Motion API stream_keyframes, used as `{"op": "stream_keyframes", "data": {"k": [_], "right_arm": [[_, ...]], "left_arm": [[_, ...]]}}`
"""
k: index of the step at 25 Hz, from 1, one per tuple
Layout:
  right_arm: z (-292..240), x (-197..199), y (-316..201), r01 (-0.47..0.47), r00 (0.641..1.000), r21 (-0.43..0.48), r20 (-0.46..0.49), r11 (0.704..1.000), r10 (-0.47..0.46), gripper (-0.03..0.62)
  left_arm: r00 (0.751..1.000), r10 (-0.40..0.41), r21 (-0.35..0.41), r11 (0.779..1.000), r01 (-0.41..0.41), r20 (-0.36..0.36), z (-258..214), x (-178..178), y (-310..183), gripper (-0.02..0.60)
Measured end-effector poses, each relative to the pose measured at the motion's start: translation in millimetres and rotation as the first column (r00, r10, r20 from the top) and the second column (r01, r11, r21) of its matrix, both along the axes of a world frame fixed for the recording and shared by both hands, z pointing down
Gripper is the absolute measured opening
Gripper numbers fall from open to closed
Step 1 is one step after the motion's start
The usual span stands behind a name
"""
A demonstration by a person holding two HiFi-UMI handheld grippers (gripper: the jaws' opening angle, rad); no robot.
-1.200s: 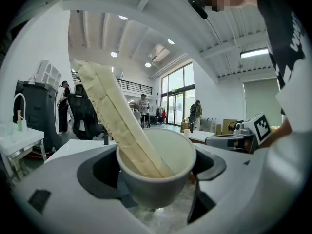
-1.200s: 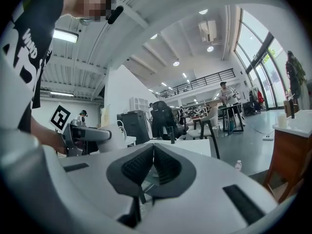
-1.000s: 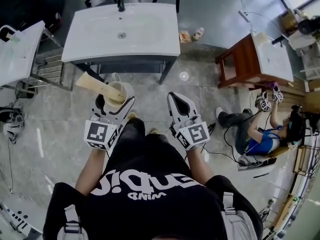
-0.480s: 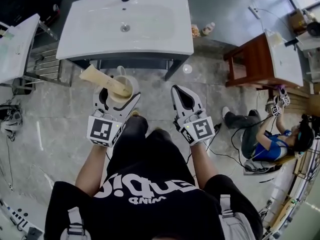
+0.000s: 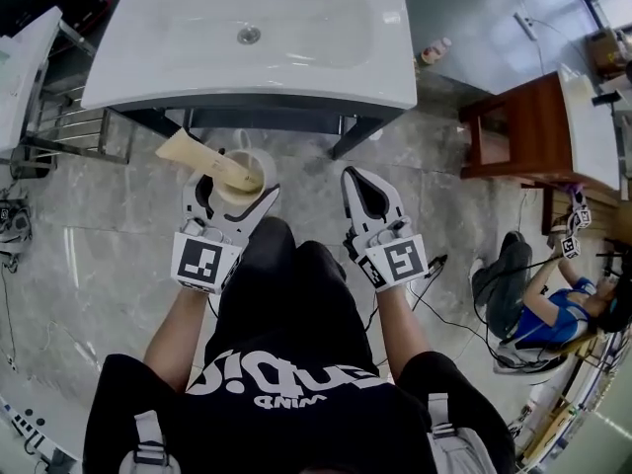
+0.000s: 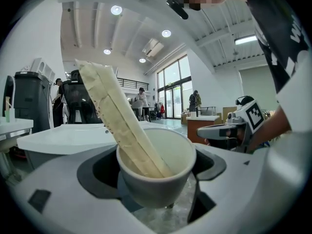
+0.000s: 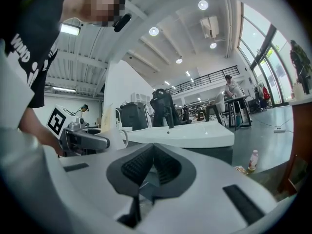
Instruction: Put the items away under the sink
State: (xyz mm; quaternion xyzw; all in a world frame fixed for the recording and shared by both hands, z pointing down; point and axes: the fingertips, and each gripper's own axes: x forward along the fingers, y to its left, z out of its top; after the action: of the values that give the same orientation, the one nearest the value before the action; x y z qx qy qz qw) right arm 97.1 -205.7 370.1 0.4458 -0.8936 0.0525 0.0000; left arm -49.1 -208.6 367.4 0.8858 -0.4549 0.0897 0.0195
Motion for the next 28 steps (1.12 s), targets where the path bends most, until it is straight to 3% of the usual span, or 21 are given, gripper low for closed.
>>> {"op": "stream_keyframes", "data": {"k": [13,28], "right_arm": [[117,-1,-51,-0.007,0.999,0.033,0.042,0.999,0.006,0.018],[235,-13,-72,0.020,1.000,0.120,0.018,0.993,-0.022,0.018]], "left_arm": [[0.999,-0.048,-0.006,0.999,0.048,-0.020,129,-15,-38,0.443],[1.000,-0.025,0.047,0.999,0.026,-0.009,245,-23,-68,0.443]]}}
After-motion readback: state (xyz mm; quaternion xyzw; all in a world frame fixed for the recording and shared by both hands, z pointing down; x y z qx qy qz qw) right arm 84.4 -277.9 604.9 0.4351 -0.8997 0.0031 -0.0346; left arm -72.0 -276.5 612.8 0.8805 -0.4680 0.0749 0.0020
